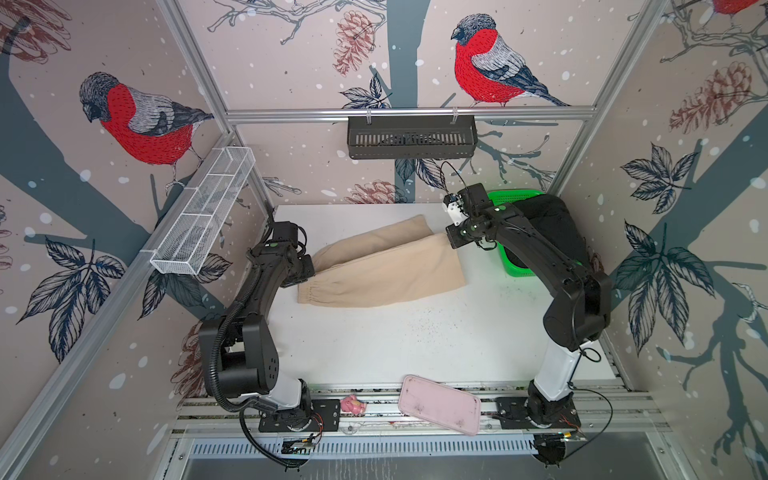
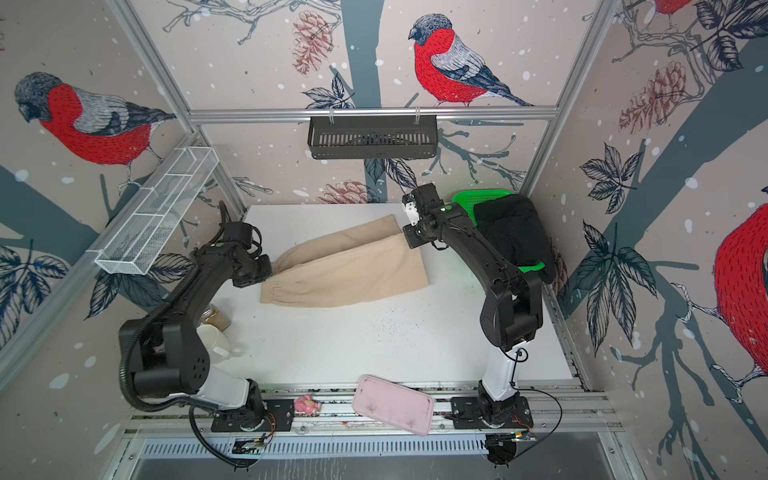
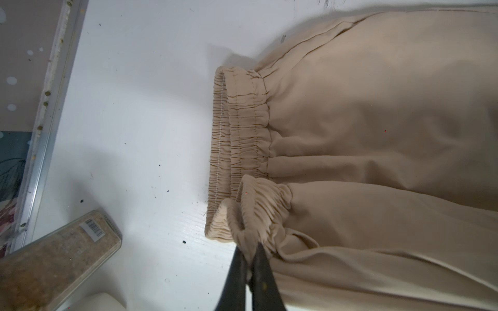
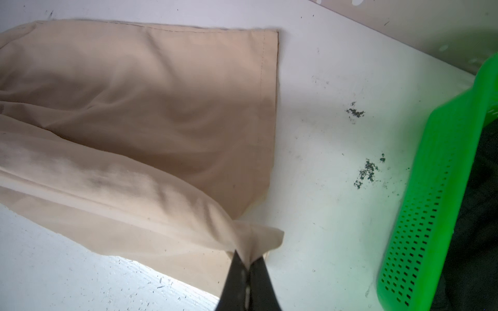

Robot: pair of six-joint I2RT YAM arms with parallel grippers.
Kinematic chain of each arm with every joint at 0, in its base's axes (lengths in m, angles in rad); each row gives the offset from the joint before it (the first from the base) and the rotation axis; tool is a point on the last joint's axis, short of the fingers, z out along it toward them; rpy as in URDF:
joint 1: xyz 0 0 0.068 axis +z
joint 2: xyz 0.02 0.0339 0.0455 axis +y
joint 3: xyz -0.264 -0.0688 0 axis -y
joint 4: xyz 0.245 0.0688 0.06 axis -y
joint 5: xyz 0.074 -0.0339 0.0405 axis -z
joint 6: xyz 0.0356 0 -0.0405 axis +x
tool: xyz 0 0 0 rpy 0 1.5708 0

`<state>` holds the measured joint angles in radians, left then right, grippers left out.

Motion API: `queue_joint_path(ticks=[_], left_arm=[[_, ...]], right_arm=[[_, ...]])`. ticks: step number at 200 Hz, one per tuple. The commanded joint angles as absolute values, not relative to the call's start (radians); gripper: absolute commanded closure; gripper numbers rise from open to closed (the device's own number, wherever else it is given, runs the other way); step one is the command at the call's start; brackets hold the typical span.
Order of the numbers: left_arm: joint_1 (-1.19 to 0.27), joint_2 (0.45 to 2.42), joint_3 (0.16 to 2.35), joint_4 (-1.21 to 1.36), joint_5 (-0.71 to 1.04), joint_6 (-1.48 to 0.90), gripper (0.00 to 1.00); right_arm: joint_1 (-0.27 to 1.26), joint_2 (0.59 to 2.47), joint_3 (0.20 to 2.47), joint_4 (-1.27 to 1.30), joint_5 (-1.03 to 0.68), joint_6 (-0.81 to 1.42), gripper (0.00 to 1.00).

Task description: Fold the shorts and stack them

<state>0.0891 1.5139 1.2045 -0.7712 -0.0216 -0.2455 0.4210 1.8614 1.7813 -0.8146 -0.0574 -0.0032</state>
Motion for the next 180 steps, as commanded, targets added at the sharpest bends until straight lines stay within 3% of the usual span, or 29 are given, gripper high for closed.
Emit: queue_joint_path(ticks=[1, 76, 180], left_arm=[[0.1, 1.48, 1.221, -0.836, -0.11, -0.235, 1.0], [0.114, 1.421, 1.266, -0.875, -0.114, -0.209, 1.0], [0.135, 1.66, 1.379, -0.83, -0.151, -0.2, 1.0]], right_arm=[[0.41, 1.838, 1.806, -0.862, 0.025, -0.02, 0.99], [0.408, 1.702, 1.732, -0.841, 0.041, 0.002, 0.99], [0.354, 1.989, 1.955, -0.85, -0.054, -0.028, 0.99]])
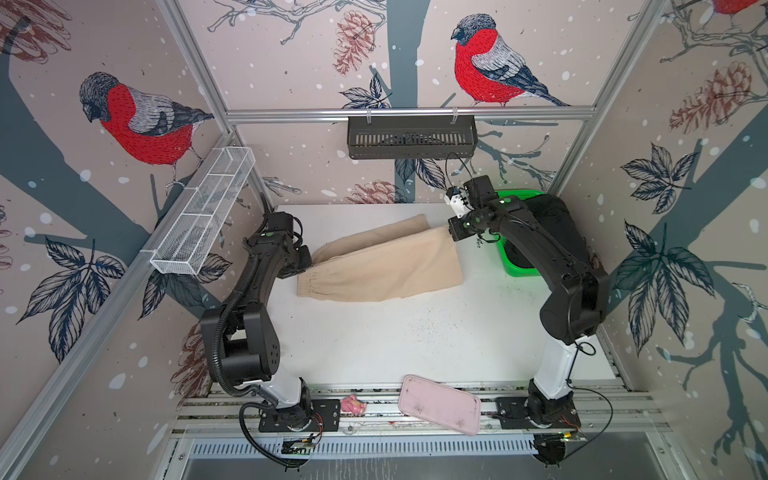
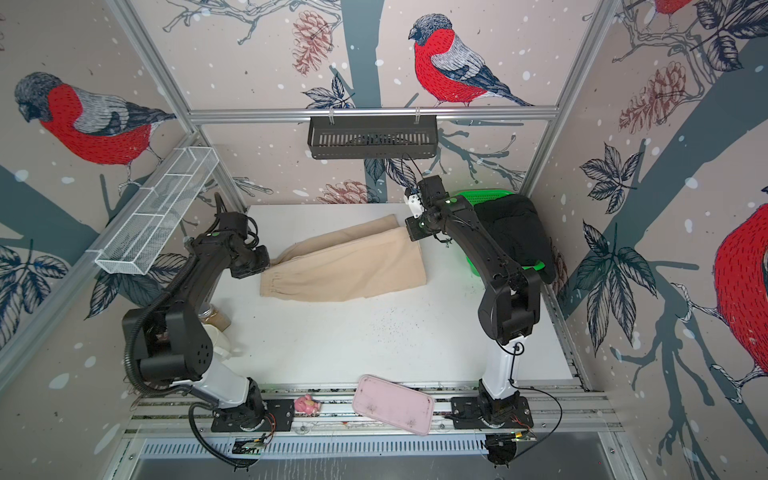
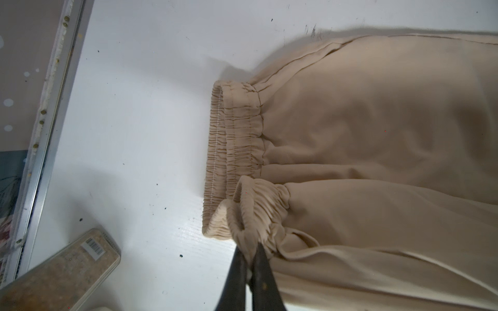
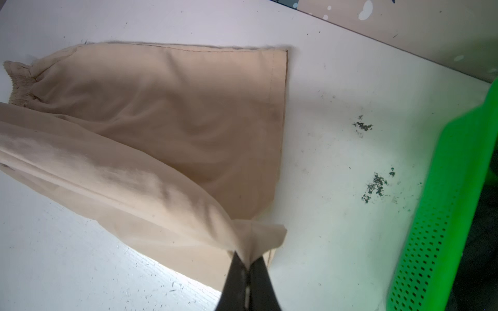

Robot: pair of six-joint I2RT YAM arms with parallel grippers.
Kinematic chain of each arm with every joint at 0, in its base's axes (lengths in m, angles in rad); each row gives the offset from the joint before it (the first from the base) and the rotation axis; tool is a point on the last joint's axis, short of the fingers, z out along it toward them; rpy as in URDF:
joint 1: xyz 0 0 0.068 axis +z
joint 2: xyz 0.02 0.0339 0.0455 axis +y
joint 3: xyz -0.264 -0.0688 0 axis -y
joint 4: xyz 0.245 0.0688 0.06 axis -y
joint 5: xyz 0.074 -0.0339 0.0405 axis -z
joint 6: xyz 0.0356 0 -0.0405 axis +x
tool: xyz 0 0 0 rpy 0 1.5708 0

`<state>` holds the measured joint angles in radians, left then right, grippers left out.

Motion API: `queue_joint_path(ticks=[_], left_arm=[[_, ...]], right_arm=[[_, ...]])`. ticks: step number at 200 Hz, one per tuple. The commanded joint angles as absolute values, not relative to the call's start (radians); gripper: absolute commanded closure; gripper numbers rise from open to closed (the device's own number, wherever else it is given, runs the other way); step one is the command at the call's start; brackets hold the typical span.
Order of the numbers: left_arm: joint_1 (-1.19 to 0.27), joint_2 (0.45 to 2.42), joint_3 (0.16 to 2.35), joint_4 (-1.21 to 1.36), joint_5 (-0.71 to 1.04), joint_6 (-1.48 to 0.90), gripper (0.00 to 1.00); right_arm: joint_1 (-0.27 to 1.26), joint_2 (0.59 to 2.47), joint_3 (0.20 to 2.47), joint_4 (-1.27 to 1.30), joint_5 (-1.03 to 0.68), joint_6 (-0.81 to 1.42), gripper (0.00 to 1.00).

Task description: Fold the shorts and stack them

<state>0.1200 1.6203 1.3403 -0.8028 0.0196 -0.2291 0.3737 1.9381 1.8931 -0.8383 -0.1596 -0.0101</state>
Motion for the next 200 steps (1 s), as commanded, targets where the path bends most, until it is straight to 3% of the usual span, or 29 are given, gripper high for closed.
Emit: queue_joint_path(ticks=[1, 131, 148, 161, 179, 200], left_arm=[[0.136, 1.662, 1.382, -0.831, -0.152, -0.2, 1.0], [0.141, 1.917, 1.557, -0.826, -0.176, -0.23, 1.0], [0.141, 1.938, 1.571, -0.822, -0.179, -0.232, 1.0], [0.141, 1.95, 1.578, -0.819, -0.18, -0.236, 1.0], [0.141, 1.957, 1.586, -0.813, -0.189, -0.24, 0.77], [0.141, 1.951, 1.605, -0.807, -0.202, -0.241, 0.22]], right_arm=[[0.354, 1.993, 1.959, -0.852, -0.055, -0.028, 0.99], [0.338, 2.29, 2.177, -0.851, -0.141, -0.014, 0.97], [0.336, 2.325, 2.207, -0.855, -0.152, -0.012, 0.87], [0.336, 2.343, 2.218, -0.848, -0.16, -0.011, 0.72], [0.335, 2.354, 2.218, -0.824, -0.162, -0.002, 0.51], [0.332, 2.343, 2.217, -0.805, -0.186, 0.009, 0.41]])
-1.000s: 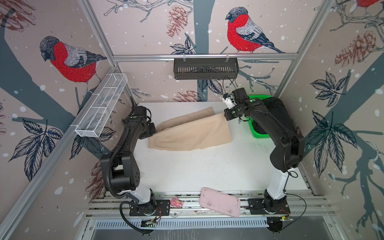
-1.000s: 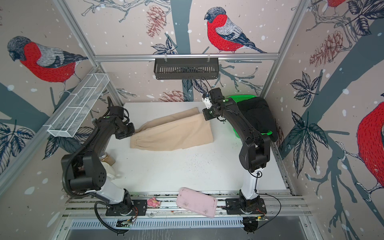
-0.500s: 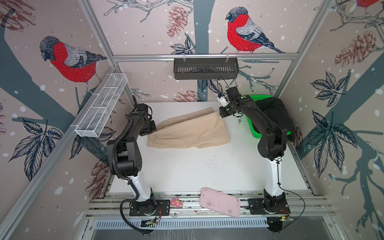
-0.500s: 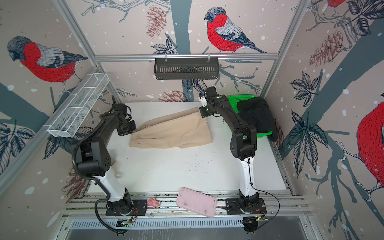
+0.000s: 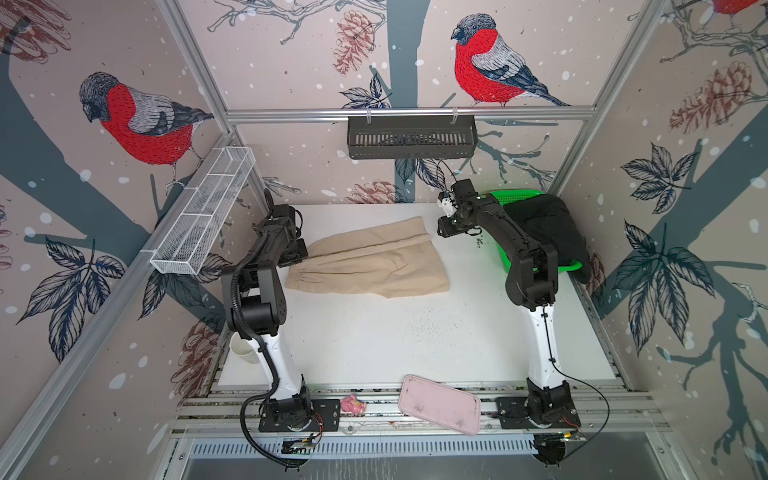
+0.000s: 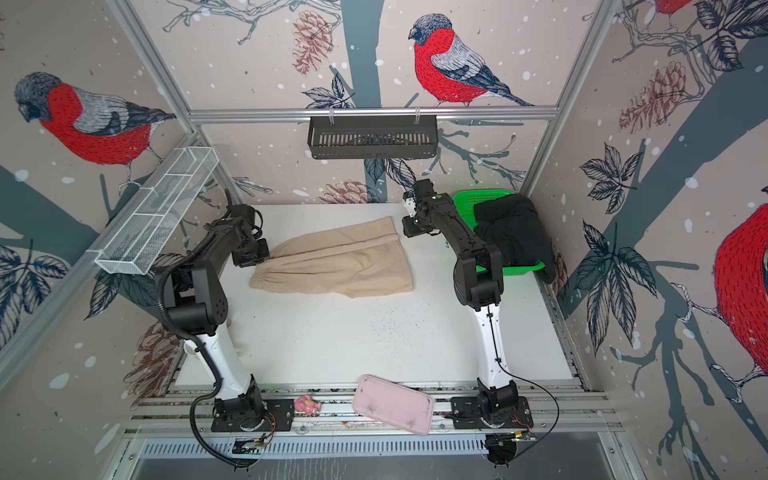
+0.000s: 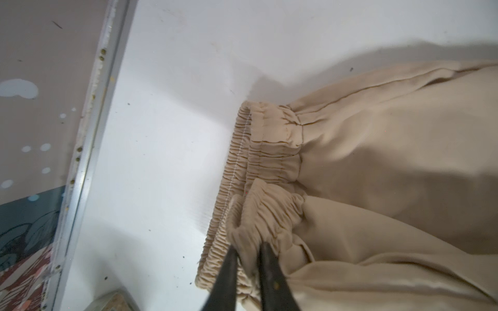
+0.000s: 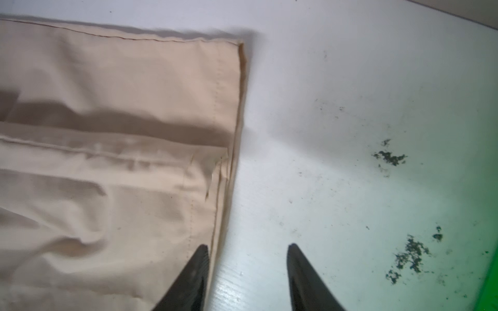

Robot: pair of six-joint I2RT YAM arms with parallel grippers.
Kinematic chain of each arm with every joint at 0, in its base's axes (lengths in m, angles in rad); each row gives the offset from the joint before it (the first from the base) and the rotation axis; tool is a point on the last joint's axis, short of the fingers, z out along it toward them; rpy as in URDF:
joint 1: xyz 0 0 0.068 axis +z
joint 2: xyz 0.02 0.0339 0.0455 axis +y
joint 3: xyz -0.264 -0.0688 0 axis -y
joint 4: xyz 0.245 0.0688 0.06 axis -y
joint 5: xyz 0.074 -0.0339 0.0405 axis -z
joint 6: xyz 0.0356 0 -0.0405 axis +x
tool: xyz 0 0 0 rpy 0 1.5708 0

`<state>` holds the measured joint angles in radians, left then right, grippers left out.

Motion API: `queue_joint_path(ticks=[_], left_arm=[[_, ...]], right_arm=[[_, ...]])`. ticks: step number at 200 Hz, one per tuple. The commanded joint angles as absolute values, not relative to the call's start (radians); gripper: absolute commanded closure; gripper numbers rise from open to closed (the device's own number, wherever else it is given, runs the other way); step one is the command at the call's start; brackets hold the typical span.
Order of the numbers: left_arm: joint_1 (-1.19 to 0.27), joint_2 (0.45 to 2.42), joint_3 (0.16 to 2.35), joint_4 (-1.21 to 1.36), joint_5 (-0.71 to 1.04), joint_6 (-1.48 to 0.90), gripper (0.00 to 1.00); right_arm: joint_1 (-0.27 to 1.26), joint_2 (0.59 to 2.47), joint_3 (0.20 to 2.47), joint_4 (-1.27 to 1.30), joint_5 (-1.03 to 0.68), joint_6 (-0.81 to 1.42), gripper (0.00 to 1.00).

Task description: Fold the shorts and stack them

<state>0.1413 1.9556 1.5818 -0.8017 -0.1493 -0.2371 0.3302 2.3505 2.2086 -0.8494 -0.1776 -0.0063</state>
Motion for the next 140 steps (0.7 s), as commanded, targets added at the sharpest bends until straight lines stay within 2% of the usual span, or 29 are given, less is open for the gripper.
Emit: queue_joint_path(ticks=[1, 7, 11, 42, 88, 140], left_arm=[[0.141, 1.951, 1.607, -0.807, -0.201, -0.241, 0.2], [0.141, 1.949, 1.615, -0.805, -0.199, -0.242, 0.05], [0.141, 1.946, 1.621, -0.803, -0.196, -0.242, 0.03], [0.141, 1.926, 1.664, -0.8, -0.159, -0.246, 0.03], [0.143, 1.841, 1.64, -0.805, -0.175, -0.246, 0.03], [0.15, 1.78, 1.575, -0.793, -0.16, -0.247, 0.03]], right_arm=[[0.332, 2.343, 2.216, -0.804, -0.187, 0.009, 0.41], [0.332, 2.334, 2.211, -0.801, -0.193, 0.011, 0.39], [0.331, 2.327, 2.204, -0.799, -0.197, 0.011, 0.38], [0.329, 2.205, 1.976, -0.704, -0.234, 0.02, 0.29], [0.34, 2.051, 1.558, -0.508, -0.323, 0.097, 0.24], [0.363, 2.026, 1.379, -0.372, -0.346, 0.161, 0.23]])
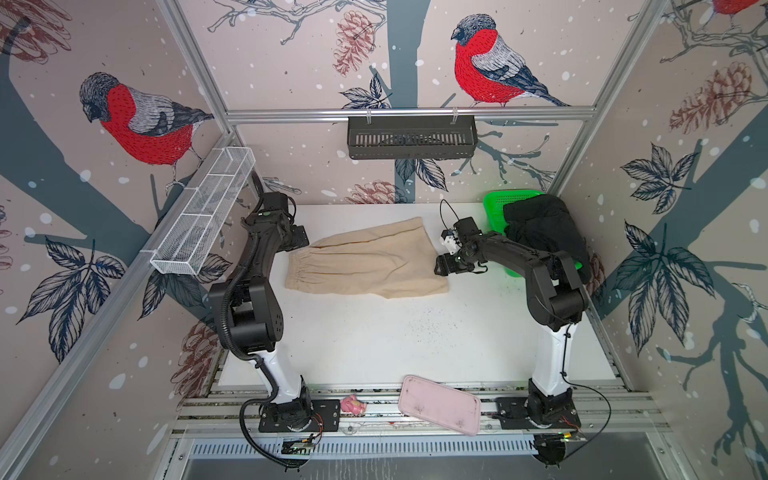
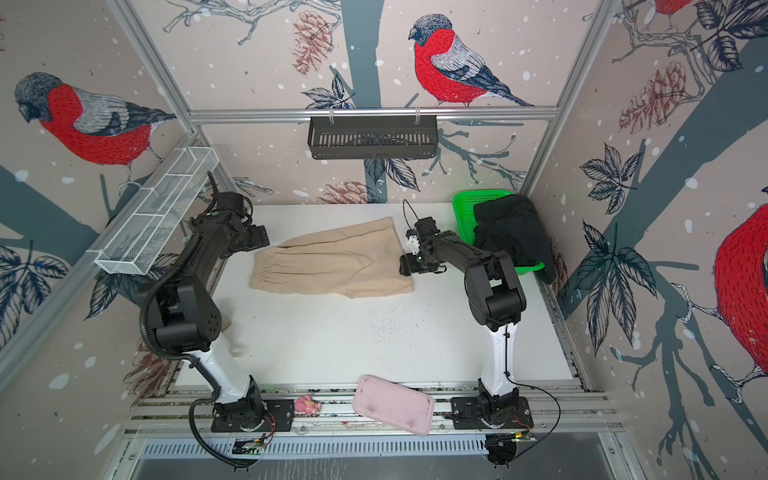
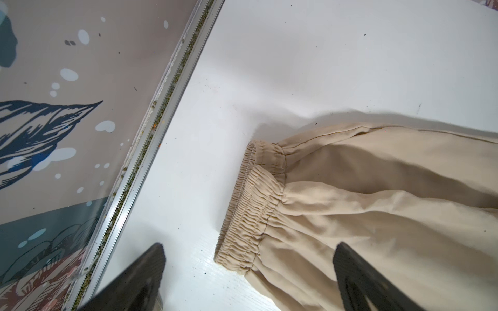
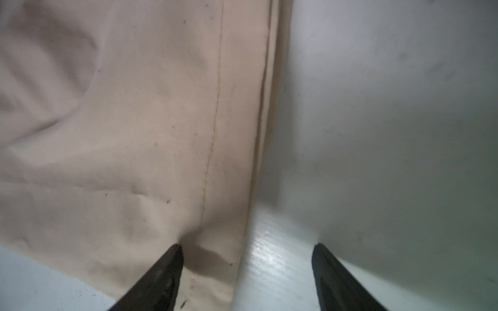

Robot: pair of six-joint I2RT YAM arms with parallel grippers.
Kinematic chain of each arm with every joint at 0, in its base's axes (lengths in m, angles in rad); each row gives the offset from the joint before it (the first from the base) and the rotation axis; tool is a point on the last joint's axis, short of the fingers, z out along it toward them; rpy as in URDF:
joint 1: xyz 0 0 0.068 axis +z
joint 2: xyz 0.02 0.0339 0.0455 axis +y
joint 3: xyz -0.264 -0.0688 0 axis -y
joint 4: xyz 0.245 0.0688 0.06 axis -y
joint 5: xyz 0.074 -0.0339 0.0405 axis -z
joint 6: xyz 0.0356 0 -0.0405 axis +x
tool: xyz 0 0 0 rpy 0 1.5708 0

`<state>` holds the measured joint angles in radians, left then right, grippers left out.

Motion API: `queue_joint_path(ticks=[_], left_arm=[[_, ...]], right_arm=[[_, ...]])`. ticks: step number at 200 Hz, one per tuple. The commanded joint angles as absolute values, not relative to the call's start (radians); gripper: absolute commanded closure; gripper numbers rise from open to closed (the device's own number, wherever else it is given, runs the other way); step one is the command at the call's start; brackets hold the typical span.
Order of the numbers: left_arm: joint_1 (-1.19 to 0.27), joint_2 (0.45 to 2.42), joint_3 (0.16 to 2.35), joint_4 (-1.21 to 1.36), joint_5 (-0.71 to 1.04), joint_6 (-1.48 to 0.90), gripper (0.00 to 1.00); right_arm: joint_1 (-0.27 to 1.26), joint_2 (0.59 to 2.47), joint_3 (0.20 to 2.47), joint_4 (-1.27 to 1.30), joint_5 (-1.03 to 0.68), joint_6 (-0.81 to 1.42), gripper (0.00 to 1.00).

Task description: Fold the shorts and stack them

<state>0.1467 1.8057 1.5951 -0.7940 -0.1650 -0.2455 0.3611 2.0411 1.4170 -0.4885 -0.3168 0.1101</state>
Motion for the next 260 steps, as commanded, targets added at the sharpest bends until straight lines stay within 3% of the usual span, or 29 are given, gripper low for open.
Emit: queue_joint_path(ticks=[1, 16, 25, 49, 67, 81, 103, 155, 160, 174, 194, 224, 260], left_arm=[[0.15, 1.777, 1.573, -0.792, -0.158, -0.247, 0.03], [0.15, 1.75, 1.548, -0.778, -0.122, -0.249, 0.03], [0.15, 1.73, 1.529, -0.77, -0.1, -0.25, 0.03], [0.15, 1.678, 1.476, -0.75, -0.081, -0.251, 0.03], [0.15, 1.649, 1.43, -0.737, -0.076, -0.251, 0.03], [0.15, 1.629, 1.391, -0.725, -0.066, -0.252, 0.03], [0.15, 1.593, 1.337, -0.707, -0.023, -0.253, 0.03], [0.15, 1.482, 1.243, -0.691, 0.174, -0.241, 0.03], [0.15, 1.471, 1.233, -0.684, 0.18, -0.24, 0.03], [0.15, 1.449, 1.209, -0.654, 0.208, -0.221, 0.03], [0.144, 1.462, 1.207, -0.608, 0.265, -0.238, 0.03], [0.079, 1.523, 1.238, -0.532, 0.228, -0.224, 0.03], [0.069, 1.641, 1.268, -0.449, 0.216, -0.214, 0.03]], right_arm=[[0.363, 2.025, 1.377, -0.369, -0.345, 0.163, 0.23], [0.365, 2.031, 1.357, -0.332, -0.353, 0.18, 0.25], [0.365, 2.037, 1.346, -0.311, -0.363, 0.188, 0.31], [0.365, 2.04, 1.315, -0.272, -0.432, 0.205, 0.58], [0.365, 2.019, 1.285, -0.272, -0.467, 0.197, 0.83], [0.362, 1.99, 1.24, -0.277, -0.46, 0.193, 0.96], [0.349, 1.916, 1.141, -0.306, -0.429, 0.196, 0.99], [0.307, 1.607, 0.841, -0.41, -0.316, 0.269, 0.98], [0.297, 1.574, 0.821, -0.41, -0.303, 0.279, 0.92], [0.264, 1.499, 0.798, -0.414, -0.282, 0.297, 0.58], [0.234, 1.433, 0.838, -0.397, -0.274, 0.291, 0.45], [0.23, 1.492, 0.982, -0.365, -0.262, 0.229, 0.41], [0.227, 1.704, 1.21, -0.399, -0.204, 0.147, 0.37]])
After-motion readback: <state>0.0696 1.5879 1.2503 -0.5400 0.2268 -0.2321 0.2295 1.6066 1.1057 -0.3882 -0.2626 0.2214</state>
